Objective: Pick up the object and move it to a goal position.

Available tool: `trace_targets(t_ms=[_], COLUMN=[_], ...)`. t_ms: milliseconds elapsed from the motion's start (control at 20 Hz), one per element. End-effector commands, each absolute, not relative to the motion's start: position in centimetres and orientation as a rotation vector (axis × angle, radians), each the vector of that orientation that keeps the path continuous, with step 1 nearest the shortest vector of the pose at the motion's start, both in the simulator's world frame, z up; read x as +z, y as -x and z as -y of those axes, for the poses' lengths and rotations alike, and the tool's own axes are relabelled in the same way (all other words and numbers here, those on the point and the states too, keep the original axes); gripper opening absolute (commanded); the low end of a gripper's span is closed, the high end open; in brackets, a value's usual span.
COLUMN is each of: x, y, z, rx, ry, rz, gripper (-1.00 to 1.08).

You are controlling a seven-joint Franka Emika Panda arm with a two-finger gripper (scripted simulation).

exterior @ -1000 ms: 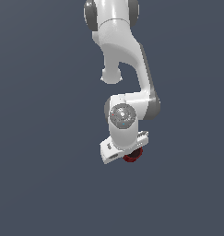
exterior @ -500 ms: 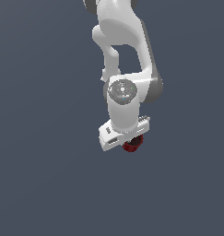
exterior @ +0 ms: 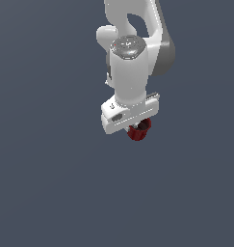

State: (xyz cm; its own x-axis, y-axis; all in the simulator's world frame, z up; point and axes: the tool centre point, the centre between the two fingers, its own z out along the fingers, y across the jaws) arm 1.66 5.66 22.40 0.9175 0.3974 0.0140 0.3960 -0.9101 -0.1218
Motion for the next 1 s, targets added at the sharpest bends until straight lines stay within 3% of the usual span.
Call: trace_targets(t_ms=[0, 550, 950], x=[24.8, 33.7, 36.8], y=[-0.4, 4.2, 5.7], z=[-5.6, -5.3, -5.2], rx=[0.012, 0.011, 0.01], ry=[2.957, 2.955, 2.954], rz=[0.614, 0.615, 0.615], gripper=[-1.0, -1.0, -1.0])
